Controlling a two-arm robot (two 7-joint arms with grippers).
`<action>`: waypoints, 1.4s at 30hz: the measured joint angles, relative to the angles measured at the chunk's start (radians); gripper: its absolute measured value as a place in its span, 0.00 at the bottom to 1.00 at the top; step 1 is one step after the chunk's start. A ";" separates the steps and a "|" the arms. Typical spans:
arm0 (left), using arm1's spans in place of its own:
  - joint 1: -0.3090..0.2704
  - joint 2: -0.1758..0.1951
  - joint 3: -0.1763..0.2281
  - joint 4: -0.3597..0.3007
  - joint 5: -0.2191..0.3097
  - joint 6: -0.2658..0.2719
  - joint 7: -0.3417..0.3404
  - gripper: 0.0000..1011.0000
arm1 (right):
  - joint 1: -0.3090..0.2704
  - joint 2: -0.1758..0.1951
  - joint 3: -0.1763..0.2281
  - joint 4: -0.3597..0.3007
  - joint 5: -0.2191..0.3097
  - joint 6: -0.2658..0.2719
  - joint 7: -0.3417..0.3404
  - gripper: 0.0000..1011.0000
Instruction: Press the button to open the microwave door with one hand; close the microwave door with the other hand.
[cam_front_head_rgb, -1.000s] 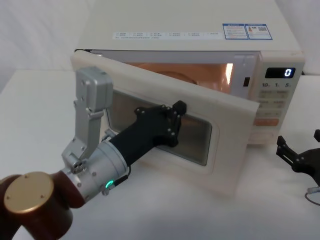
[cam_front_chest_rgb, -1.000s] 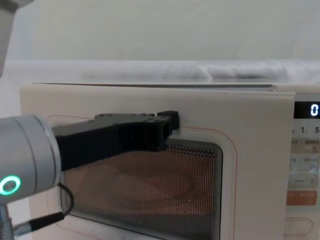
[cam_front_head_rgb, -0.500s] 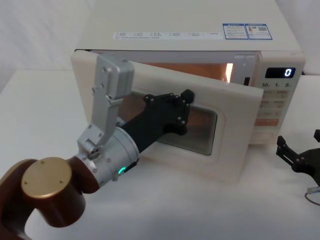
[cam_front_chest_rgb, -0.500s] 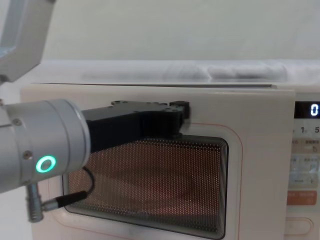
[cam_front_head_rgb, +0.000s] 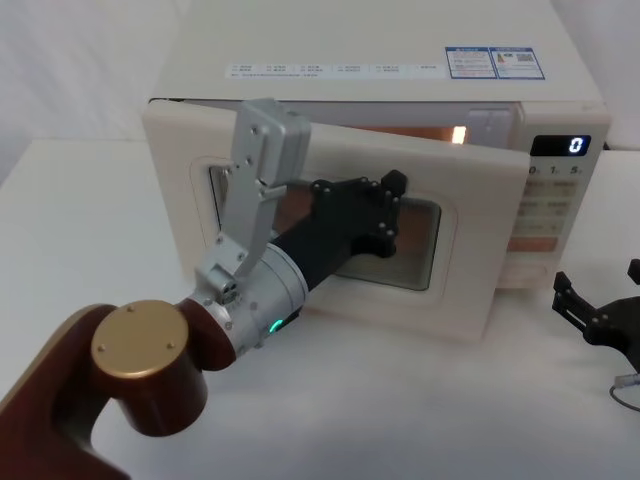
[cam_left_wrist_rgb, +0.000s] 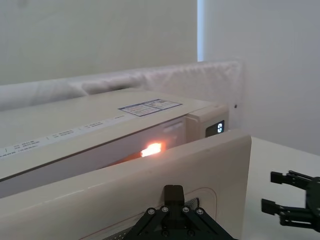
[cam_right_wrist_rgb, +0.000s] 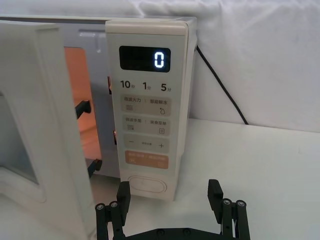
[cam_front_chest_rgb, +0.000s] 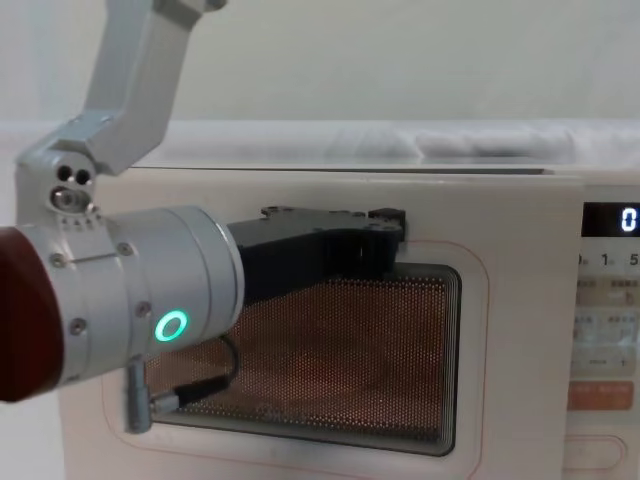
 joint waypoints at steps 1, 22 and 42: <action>-0.001 -0.004 0.000 0.003 0.004 0.000 0.002 0.00 | 0.000 0.000 0.000 0.000 0.000 0.000 0.000 0.99; -0.038 -0.102 -0.024 0.078 0.102 0.002 0.039 0.00 | 0.000 0.000 0.000 0.000 0.000 0.000 0.000 0.99; -0.076 -0.163 -0.051 0.153 0.141 0.001 0.032 0.00 | 0.000 0.000 0.000 0.000 0.000 0.000 0.000 0.99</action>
